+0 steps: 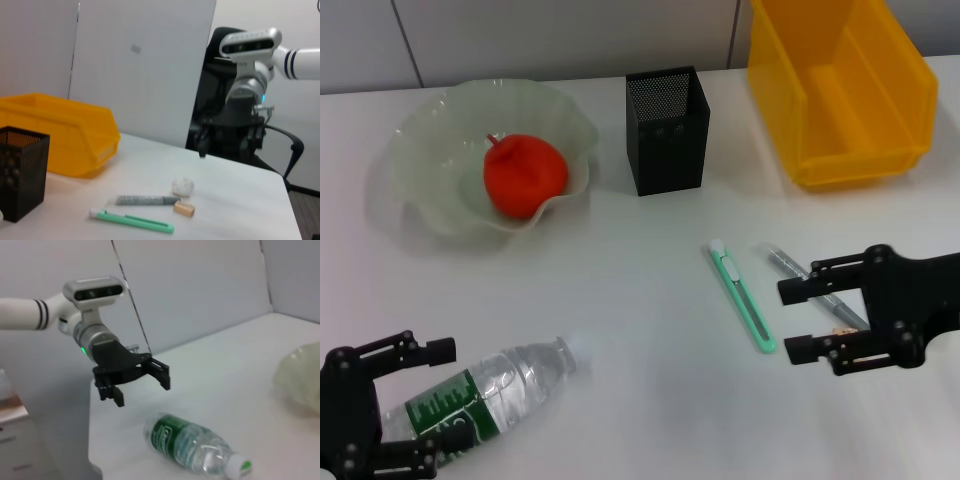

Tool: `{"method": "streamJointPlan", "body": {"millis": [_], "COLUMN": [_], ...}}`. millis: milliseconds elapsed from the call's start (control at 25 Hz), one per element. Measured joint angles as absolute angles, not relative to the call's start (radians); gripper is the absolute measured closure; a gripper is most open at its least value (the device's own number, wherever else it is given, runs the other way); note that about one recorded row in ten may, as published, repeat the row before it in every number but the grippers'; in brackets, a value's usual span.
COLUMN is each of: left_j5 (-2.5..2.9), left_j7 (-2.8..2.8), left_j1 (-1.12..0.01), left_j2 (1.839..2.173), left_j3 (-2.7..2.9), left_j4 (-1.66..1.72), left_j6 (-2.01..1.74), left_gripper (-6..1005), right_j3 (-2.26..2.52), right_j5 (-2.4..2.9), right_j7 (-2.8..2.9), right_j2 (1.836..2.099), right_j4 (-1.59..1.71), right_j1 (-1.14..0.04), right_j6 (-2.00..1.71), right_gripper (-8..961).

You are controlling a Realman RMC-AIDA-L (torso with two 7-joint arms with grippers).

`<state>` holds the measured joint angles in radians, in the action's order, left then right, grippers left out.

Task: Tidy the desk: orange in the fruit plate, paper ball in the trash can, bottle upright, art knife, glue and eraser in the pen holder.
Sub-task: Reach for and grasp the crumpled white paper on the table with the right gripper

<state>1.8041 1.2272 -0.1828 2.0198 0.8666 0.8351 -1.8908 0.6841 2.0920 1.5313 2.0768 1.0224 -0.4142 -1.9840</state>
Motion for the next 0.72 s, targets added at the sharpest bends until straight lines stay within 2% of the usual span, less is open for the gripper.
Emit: {"method": "streamJointPlan", "body": {"millis": [320,720], "left_j5": [1.818,1.821], "left_j7": [1.218,1.208], "left_j1": [-0.181,-0.189], "left_j2": [2.024,2.026], "left_j3": [0.869,0.874], "left_j4": [0.834,0.833], "left_j6": [-1.881,-1.872], "left_gripper": [154,154], "right_j3": [0.691,0.83], "right_j5": [2.164,2.521], "right_j7": [1.728,2.102], "right_j2": [2.078,2.065], "right_j4": [1.308,1.73], "right_j1": [-0.396,-0.495], "right_j6": [-2.01,-2.166], "right_gripper": [293,293]}}
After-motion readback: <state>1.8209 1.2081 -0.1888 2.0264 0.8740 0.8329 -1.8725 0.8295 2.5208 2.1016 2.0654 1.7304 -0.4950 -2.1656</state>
